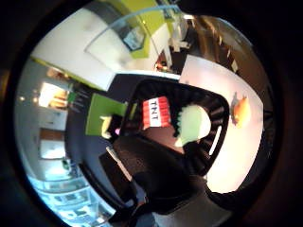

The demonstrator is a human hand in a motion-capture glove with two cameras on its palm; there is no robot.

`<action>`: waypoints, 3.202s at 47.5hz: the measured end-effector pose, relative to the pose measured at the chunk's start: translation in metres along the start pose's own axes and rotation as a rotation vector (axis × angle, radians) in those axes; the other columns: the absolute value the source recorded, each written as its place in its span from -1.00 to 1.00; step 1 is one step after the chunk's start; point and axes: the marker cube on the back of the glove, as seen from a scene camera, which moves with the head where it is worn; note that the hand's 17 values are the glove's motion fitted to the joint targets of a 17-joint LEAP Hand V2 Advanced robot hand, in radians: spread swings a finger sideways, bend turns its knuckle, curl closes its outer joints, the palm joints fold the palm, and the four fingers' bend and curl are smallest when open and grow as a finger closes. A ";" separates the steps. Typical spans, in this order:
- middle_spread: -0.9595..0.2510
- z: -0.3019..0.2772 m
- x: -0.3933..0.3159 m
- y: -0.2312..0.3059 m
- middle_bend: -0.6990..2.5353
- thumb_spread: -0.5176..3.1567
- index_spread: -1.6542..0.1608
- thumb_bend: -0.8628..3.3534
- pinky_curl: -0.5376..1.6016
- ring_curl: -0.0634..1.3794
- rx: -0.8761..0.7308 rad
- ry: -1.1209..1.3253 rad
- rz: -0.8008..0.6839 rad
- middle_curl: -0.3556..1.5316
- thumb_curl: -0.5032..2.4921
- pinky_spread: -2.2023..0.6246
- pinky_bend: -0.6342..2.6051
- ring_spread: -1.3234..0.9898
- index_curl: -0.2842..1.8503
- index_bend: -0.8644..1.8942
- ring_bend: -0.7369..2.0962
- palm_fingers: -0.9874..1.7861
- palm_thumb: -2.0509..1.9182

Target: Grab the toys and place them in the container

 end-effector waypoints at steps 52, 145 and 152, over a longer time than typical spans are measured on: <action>0.59 0.192 0.338 -0.015 -0.46 -0.20 0.46 -0.64 -0.19 -0.50 -0.200 0.126 0.488 -0.23 -0.56 0.60 0.18 0.17 -0.54 -0.31 -0.20 -0.39 -0.03; -0.30 -0.012 0.071 -0.011 -0.30 -0.27 0.38 -0.50 -0.10 -0.18 0.151 0.023 0.170 0.11 -0.14 0.26 0.13 -0.24 -0.61 -0.26 0.34 0.34 0.39; -0.33 0.005 0.016 -0.007 -0.31 -0.28 0.38 -0.51 -0.09 -0.17 0.128 -0.027 -0.043 0.16 -0.12 0.26 0.13 -0.25 -0.62 -0.27 0.34 0.34 0.39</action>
